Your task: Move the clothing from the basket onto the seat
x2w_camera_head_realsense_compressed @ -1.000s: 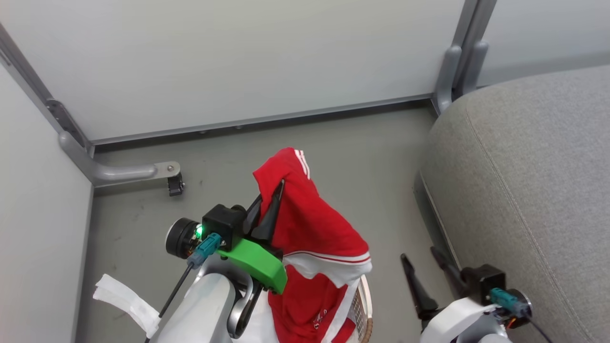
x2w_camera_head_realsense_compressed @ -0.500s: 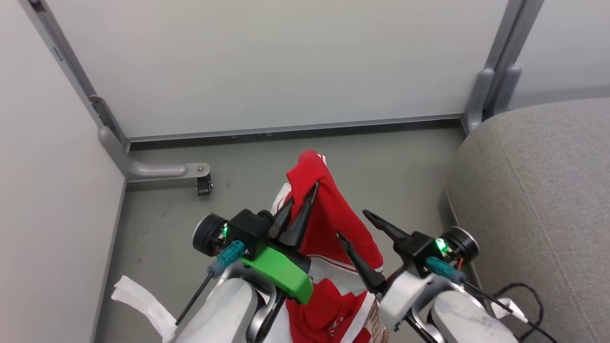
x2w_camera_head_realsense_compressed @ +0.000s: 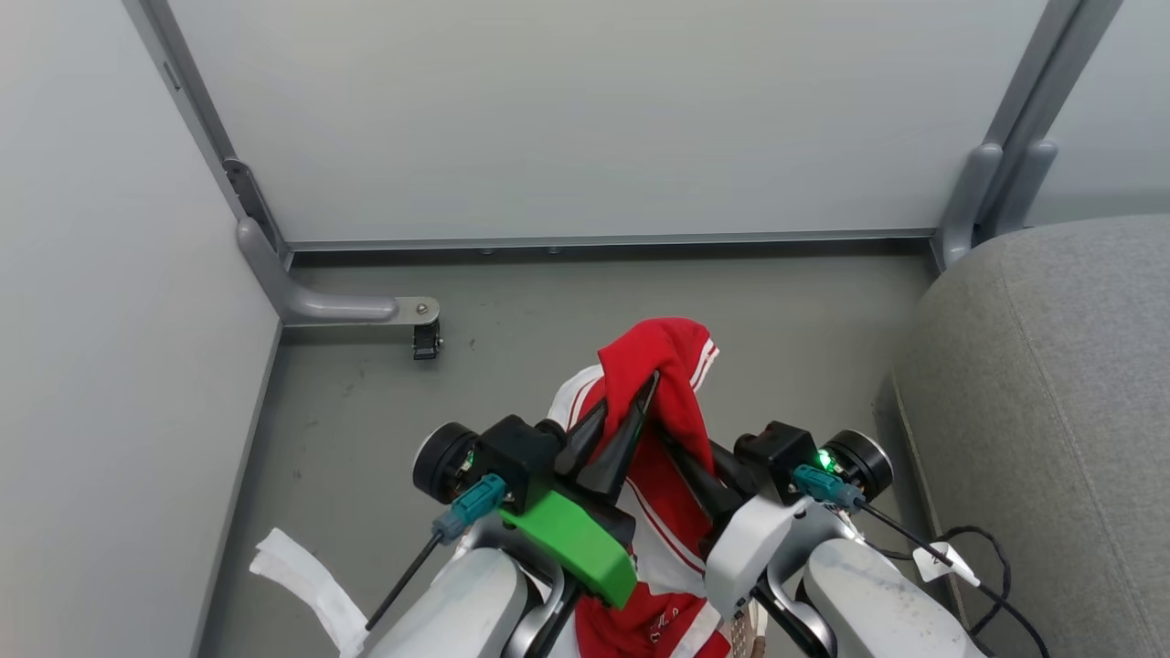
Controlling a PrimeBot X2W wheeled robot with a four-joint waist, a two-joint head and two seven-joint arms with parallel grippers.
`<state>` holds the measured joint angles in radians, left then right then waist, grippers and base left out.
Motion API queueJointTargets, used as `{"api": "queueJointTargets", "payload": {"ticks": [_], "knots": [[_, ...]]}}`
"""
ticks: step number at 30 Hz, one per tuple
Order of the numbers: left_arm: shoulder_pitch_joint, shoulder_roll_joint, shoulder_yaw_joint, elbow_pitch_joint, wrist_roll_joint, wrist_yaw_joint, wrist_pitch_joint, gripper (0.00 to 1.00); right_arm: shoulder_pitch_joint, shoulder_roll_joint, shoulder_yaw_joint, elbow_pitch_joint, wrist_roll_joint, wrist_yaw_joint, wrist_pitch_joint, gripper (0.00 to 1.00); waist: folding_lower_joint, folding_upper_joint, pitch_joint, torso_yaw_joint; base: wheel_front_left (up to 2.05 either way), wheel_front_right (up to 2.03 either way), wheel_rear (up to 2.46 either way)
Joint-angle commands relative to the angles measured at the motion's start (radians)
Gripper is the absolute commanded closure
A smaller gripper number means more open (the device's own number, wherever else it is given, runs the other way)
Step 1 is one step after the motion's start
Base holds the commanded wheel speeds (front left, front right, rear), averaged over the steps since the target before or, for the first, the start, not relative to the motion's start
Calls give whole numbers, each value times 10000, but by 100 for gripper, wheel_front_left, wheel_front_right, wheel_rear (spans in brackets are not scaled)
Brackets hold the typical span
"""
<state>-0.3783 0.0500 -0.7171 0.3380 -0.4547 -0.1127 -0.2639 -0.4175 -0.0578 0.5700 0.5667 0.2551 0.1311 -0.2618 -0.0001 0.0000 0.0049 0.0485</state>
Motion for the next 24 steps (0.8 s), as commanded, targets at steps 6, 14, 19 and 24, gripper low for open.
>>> {"api": "queueJointTargets", "payload": {"ticks": [6, 14, 19, 24], "knots": [[356, 15, 503, 96, 433, 241, -9, 0, 813, -79, -791, -555, 299, -7, -47, 100, 1, 0, 76, -1027, 0, 0, 0], [753, 17, 1393, 141, 915, 167, -9, 0, 1575, -49, -1619, -1100, 796, -7, -48, 100, 1, 0, 393, -3168, 0, 0, 0], [886, 19, 1562, 175, 1053, 77, -9, 0, 1831, -86, -1931, -1259, 911, -7, -48, 100, 1, 0, 661, -4530, 0, 0, 0], [840, 25, 1510, 213, 1091, -11, -9, 0, 2042, -136, -2340, -1418, 925, -7, -48, 100, 1, 0, 903, -5401, 0, 0, 0]]}}
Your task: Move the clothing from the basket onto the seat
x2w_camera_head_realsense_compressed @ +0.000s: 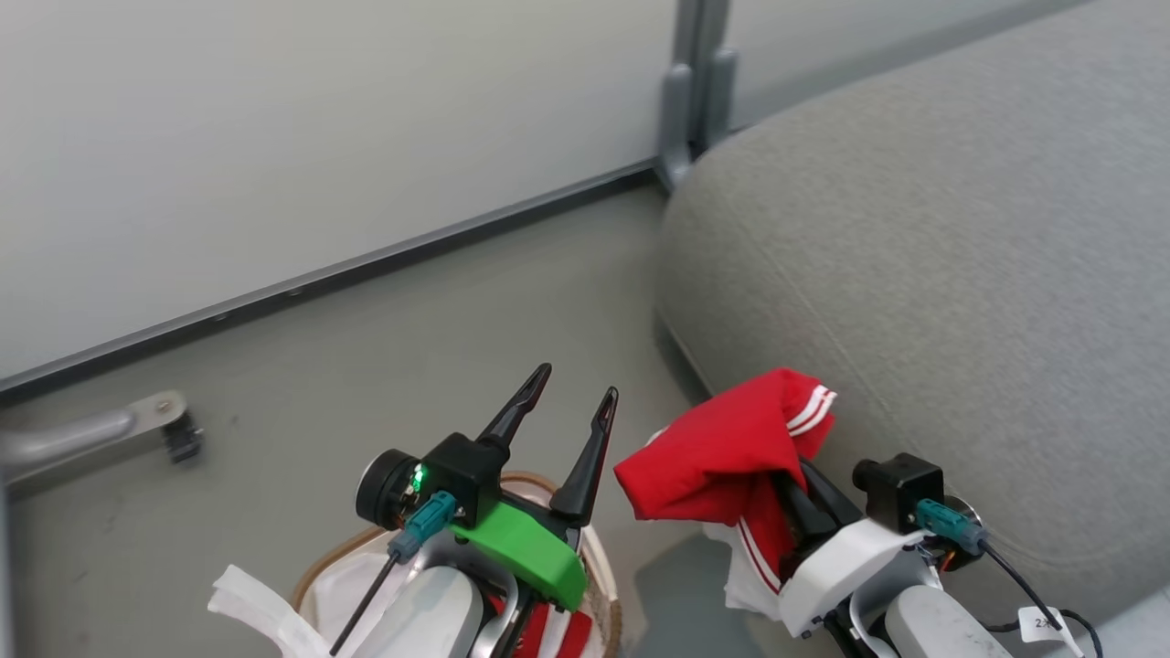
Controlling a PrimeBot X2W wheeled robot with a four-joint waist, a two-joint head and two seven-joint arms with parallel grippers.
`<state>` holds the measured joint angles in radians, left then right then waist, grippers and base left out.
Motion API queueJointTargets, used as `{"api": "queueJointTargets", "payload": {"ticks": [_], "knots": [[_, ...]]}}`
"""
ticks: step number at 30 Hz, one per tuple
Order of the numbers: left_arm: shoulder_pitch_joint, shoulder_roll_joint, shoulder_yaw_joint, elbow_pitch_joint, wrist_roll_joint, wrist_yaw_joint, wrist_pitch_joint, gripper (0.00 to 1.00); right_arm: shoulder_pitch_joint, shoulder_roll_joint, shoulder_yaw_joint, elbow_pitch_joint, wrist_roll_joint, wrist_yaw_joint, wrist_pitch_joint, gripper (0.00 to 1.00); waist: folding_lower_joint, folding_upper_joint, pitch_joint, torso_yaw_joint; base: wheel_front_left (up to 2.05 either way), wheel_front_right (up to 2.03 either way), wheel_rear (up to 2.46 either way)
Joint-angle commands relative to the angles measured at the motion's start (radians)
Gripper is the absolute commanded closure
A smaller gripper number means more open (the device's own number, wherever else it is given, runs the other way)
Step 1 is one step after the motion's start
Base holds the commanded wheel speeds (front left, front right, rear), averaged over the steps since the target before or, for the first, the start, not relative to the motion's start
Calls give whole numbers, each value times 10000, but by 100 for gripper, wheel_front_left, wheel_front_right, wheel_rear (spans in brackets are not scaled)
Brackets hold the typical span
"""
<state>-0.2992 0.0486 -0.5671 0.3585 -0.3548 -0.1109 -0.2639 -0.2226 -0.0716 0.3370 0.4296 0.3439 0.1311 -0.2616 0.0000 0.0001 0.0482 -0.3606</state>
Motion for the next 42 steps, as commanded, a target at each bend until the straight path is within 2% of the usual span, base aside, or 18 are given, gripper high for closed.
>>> {"api": "queueJointTargets", "payload": {"ticks": [1, 6, 11, 21, 27, 32, 36, 42], "knots": [[26, 40, -5, 21, 110, -37, -9, 0, 138, -16, -90, -72, 28, -7, -50, 100, 0, -1, 525, -1434, 0, 0, 0], [-184, 46, -74, 131, 231, -100, -9, 0, 226, -145, -462, -249, -83, -7, -50, 100, 0, -1, 841, -1675, 0, 0, 0], [-357, 48, -183, 232, 378, -148, -9, 0, -255, -465, -731, -392, -230, -7, -50, 100, 0, -1, 1349, -1557, 0, 0, 0], [-1121, 284, -450, 635, 917, -205, -9, 0, -2873, -1977, -2137, -158, -954, -7, -50, 100, 0, -1, 3365, -796, 0, 0, 0], [-1866, 719, -753, 590, 947, -207, -9, 0, -4990, -2848, -3335, 789, -1247, -7, -50, 100, 0, -1, 4782, -336, 0, 0, 0], [-2485, 1004, -1019, 515, 922, -208, -9, 0, -6672, -3443, -4109, 2062, -1623, -7, -50, 100, 0, -1, 5778, -20, 0, 0, 0], [-2921, 1200, -1205, 465, 897, -209, -9, 0, -7690, -3734, -4749, 2880, -1926, -8, -50, 100, 0, -1, 6419, 260, 0, 0, 0], [-3251, 1340, -1138, 492, 851, -210, -9, 0, -8249, -3766, -5864, 4040, -2795, -8, -50, 100, 0, -1, 6935, 714, 0, 0, 0]]}}
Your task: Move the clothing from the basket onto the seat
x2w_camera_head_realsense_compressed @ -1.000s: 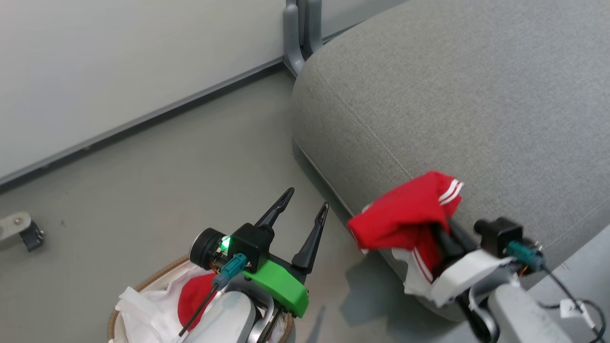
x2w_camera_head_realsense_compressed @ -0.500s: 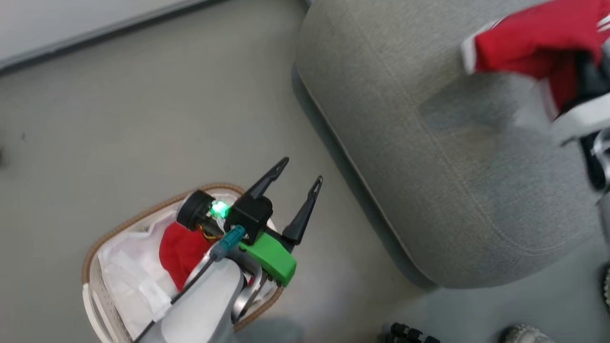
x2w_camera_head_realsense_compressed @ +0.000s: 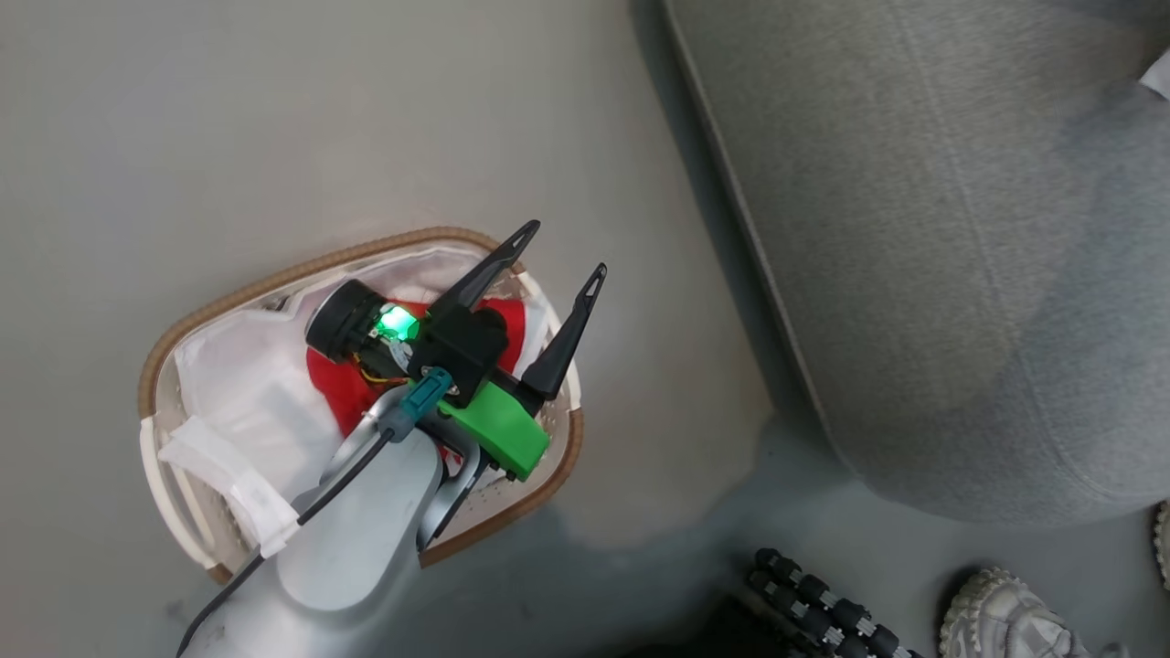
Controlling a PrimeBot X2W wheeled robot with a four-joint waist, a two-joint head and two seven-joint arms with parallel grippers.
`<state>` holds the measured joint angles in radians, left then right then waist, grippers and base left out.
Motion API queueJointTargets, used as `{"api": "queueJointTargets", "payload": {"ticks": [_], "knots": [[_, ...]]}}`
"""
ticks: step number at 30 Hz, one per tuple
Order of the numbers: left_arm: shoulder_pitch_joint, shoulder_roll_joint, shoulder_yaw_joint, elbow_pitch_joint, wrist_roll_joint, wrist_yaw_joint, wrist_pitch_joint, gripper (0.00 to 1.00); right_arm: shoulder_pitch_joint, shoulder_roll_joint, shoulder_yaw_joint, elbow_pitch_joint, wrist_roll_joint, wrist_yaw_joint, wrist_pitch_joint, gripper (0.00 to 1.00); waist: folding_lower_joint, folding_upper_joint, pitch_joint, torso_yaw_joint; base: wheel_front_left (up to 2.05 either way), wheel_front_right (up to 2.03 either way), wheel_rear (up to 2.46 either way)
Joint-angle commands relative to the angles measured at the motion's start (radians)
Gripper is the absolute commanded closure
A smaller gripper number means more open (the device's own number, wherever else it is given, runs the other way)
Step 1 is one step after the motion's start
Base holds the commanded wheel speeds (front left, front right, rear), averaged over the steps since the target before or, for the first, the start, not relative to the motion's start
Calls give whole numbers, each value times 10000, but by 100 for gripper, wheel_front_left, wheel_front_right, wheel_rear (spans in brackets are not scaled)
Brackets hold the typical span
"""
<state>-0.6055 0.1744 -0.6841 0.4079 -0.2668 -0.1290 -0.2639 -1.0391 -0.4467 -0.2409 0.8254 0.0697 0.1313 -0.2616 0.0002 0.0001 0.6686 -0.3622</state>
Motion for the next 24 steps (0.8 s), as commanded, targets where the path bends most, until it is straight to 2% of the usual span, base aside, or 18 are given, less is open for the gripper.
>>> {"api": "queueJointTargets", "payload": {"ticks": [1, 4, 5, 6, 7, 8, 15, 24], "knots": [[-205, 90, 68, 9, -44, -30, -9, 0, -73, 50, -293, 302, -253, -9, -49, 100, -2, -1, 766, 811, 0, 0, 0], [-112, 94, 187, 61, -80, -30, -9, 0, 416, 405, -836, 686, -695, -9, -49, 100, -2, -1, 719, 954, 0, 0, 0], [-41, 80, 226, 74, -102, -30, -9, 0, 558, 495, -1068, 753, -826, -10, -49, 73, -2, -1, 671, 997, 0, 0, 0], [7, 61, 230, 81, -114, -30, -9, 0, 630, 511, -1244, 822, -914, -10, -49, 57, -2, -1, 621, 1035, 0, 0, 0], [76, 45, 266, 113, -128, -30, -9, 0, 706, 557, -1382, 862, -1009, -10, -50, 5, -2, -1, 544, 1069, 0, 0, 0], [143, 37, 322, 140, -142, -30, -9, 0, 870, 679, -1506, 841, -1062, -10, -50, 0, -2, -1, 458, 1073, 0, 0, 0], [560, -118, 734, 430, -171, -30, -9, 0, 2323, 1438, -2118, 282, -1395, -10, -49, 0, -2, -1, -494, 1050, 0, 0, 0], [1433, -404, 1644, 318, -61, -31, -9, 0, 4191, 2274, -1586, -1068, -927, -10, -49, 0, -2, -1, -1949, 1339, 0, 0, 0]]}}
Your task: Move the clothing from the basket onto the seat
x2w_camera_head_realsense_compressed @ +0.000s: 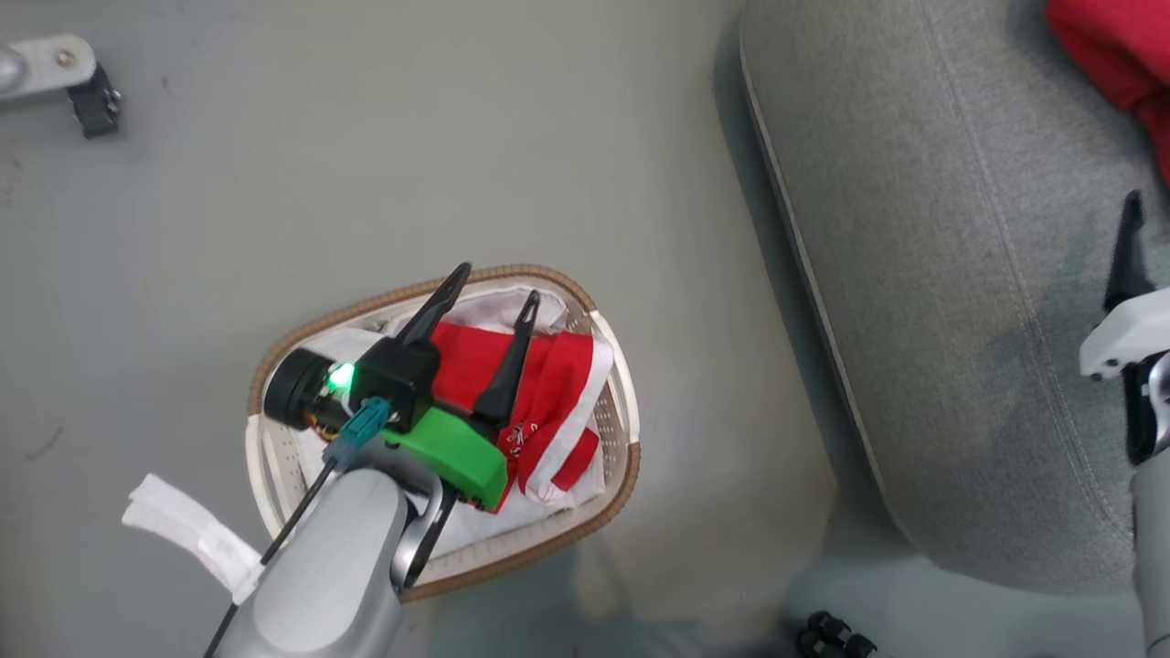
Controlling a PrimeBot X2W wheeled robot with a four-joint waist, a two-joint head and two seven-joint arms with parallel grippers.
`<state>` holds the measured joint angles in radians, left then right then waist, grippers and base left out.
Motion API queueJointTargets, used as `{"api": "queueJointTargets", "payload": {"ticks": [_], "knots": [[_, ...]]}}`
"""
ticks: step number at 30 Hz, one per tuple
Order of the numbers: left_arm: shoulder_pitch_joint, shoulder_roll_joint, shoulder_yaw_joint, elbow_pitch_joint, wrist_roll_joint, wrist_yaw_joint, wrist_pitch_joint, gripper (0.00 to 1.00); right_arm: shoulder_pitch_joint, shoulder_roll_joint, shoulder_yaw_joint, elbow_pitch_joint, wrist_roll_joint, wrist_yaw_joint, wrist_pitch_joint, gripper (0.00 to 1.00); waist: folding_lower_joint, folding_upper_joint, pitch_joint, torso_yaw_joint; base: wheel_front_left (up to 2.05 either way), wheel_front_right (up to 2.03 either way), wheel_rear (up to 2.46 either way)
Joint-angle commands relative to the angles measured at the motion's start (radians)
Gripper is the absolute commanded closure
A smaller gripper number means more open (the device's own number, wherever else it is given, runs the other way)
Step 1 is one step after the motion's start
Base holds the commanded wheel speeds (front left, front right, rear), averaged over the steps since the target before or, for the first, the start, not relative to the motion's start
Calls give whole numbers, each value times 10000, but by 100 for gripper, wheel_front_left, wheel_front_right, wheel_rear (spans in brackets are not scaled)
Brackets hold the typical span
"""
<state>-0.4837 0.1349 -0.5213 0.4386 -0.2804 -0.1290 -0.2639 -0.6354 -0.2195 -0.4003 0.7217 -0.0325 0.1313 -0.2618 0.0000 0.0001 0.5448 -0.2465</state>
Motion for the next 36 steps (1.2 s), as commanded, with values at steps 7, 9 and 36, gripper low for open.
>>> {"api": "queueJointTargets", "payload": {"ticks": [7, 9, 36], "knots": [[1121, -257, 1230, 23, 269, -22, -9, 0, 1131, 726, 1228, -1231, 737, -9, -47, 0, 0, -1, -1724, 716, 0, 0, 0], [1351, -344, 1644, 5, 369, 35, -9, 0, 1288, 869, 1574, -1556, 961, -9, -47, 0, 0, -1, -1978, 895, 0, 0, 0], [4195, -833, 5360, -116, 1163, 131, -8, 0, 4303, 1593, 3687, -2846, 1858, -9, -47, 0, 0, -1, -4590, 1967, 0, 0, 0]]}}
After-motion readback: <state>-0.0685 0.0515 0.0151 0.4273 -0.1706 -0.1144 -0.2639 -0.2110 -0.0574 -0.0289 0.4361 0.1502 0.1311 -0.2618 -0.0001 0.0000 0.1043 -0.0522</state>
